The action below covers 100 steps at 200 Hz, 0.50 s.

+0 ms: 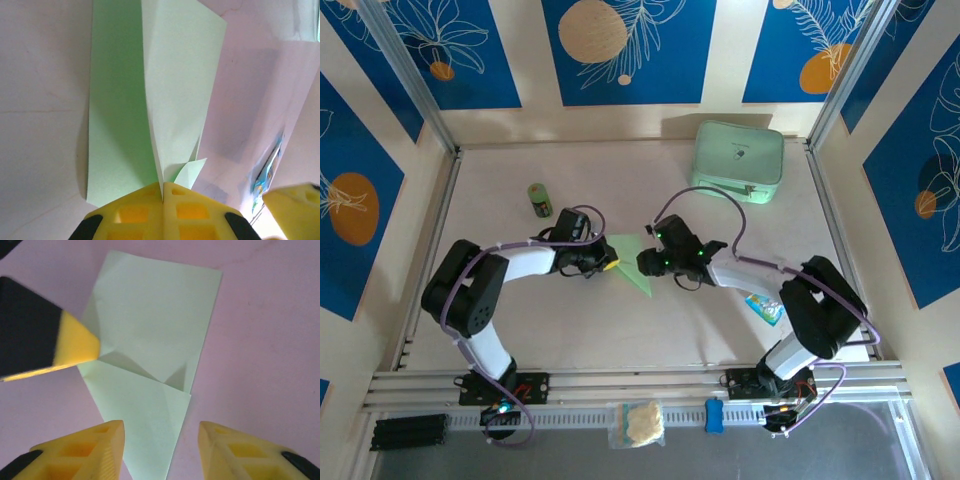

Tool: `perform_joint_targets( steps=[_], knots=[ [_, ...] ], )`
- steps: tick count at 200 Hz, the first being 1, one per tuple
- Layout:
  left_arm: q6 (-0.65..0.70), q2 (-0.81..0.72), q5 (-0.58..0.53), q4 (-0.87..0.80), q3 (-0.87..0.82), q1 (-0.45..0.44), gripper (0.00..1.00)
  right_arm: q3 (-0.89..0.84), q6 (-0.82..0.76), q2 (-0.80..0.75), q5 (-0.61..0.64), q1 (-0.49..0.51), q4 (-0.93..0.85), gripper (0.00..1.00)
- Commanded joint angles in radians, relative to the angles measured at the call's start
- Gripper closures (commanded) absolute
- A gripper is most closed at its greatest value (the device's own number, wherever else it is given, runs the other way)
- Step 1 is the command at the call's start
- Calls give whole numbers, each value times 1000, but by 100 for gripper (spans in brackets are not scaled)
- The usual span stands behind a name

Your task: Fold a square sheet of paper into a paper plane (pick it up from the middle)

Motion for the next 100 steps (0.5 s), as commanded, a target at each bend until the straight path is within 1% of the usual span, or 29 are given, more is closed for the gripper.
perform_joint_targets(
  steps=[1,18,42,70,100],
  knots=[
    [-18,-29,-31,-71,42,-12,93,-34,-105,-11,254,84,24,56],
    [-20,-29,-36,-87,55,-18,93,-34,-182,22,347,160,62,58],
    [-21,-30,-41,-104,63,-20,93,-41,-276,86,402,241,149,62],
    [-24,-39,-44,-111,66,-20,93,-15,-280,165,436,271,169,65],
    [-21,-41,-45,-120,64,-20,92,-2,-269,210,459,281,171,69]
  ],
)
